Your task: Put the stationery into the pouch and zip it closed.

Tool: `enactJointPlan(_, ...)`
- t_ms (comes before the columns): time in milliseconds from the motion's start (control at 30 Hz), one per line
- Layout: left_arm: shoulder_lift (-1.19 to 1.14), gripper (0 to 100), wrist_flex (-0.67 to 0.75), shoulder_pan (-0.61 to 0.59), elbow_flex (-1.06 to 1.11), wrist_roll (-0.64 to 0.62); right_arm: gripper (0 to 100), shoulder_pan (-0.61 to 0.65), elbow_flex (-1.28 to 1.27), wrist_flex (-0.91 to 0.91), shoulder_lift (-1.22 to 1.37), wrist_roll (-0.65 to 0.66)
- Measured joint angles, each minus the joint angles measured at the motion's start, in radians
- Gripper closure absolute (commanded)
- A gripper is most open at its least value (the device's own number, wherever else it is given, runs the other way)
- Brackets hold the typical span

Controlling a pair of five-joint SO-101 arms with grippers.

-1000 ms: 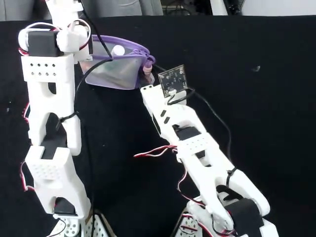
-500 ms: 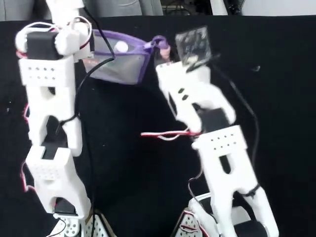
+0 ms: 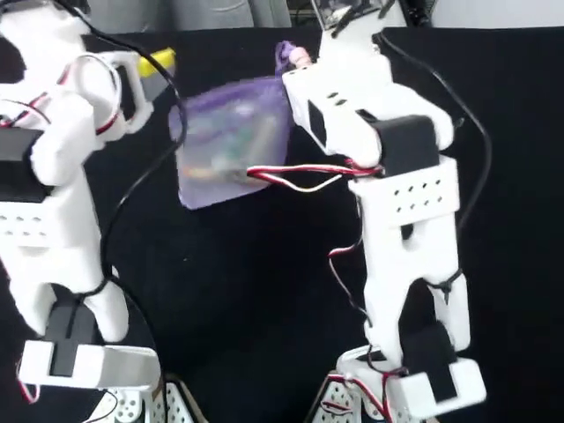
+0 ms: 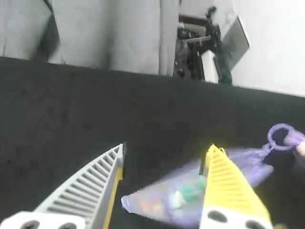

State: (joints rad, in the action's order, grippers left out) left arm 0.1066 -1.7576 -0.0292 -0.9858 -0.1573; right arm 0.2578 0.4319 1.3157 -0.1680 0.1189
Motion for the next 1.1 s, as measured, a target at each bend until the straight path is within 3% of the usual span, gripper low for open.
enactJointPlan(200, 0.058, 72, 0.006, 0.002, 0.002, -0.002, 98.7, 0.002, 0.155, 0.094, 0.04, 0.003)
enactJointPlan(367, 0.077, 72, 0.008, -0.112, 0.002, -0.009, 98.8, 0.002, 0.27, 0.094, 0.087, 0.028)
enactJointPlan(567, 0.077, 72, 0.008, -0.155, 0.002, -0.009, 98.8, -0.046, 0.482, 0.094, 0.272, 0.038)
enactJointPlan(767, 0.078, 72, 0.008, -0.133, 0.04, -0.009, 98.8, -0.161, 0.697, 0.157, 0.456, 0.083)
enactJointPlan(1100, 0.078, 72, 0.181, 0.014, 0.384, -0.009, 98.8, -0.419, 0.807, 0.224, 0.559, 0.302)
